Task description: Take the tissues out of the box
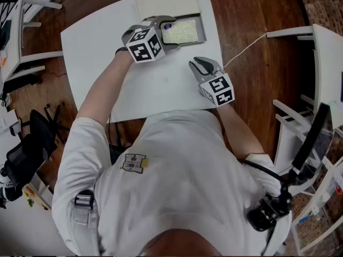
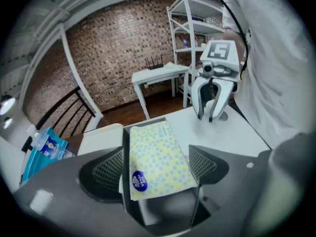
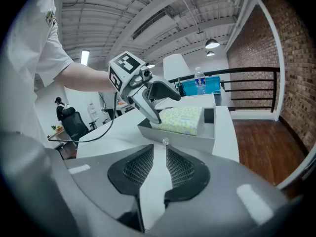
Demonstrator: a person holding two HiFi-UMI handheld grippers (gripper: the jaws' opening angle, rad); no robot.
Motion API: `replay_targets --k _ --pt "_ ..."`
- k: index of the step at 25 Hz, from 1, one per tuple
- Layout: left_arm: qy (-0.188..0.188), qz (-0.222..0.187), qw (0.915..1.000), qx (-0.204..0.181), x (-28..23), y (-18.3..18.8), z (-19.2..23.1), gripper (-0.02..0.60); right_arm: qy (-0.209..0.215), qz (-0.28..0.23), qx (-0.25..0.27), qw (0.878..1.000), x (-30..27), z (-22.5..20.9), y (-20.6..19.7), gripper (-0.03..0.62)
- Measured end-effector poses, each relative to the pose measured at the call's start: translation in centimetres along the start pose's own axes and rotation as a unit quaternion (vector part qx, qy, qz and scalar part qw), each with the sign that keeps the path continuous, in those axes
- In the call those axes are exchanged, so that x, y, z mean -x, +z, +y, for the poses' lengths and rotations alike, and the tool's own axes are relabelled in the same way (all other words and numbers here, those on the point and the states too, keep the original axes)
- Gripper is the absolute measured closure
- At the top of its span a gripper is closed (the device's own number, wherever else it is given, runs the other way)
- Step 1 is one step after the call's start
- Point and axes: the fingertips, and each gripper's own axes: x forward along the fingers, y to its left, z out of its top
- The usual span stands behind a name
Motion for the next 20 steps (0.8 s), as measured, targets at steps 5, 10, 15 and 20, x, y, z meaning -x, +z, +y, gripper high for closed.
replay_targets --k 5,10,15,20 --pt "-0.042 0.050 0.9978 -0.012 -3.2 -0.9 -0.2 0.181 -0.002 0.003 -0.008 1.000 0.4 -1.5 -1.1 0.520" --pt "-0.054 0.041 0.9976 0.013 -3.7 -0.7 0.2 0.181 -0.008 0.004 -0.008 1.000 0.6 -2.2 -1.5 0.520" --pt "-0.048 0.041 0.9980 0.010 -4.2 -0.3 0.1 0.181 -0.013 -0.010 0.081 0.997 -0.6 -4.2 3.2 0.520" --pt "-0.042 0.036 0.9984 0.013 -4.1 -0.1 0.3 0.215 -0.019 -0.001 0.104 0.994 -2.3 -6.3 6.2 0.517"
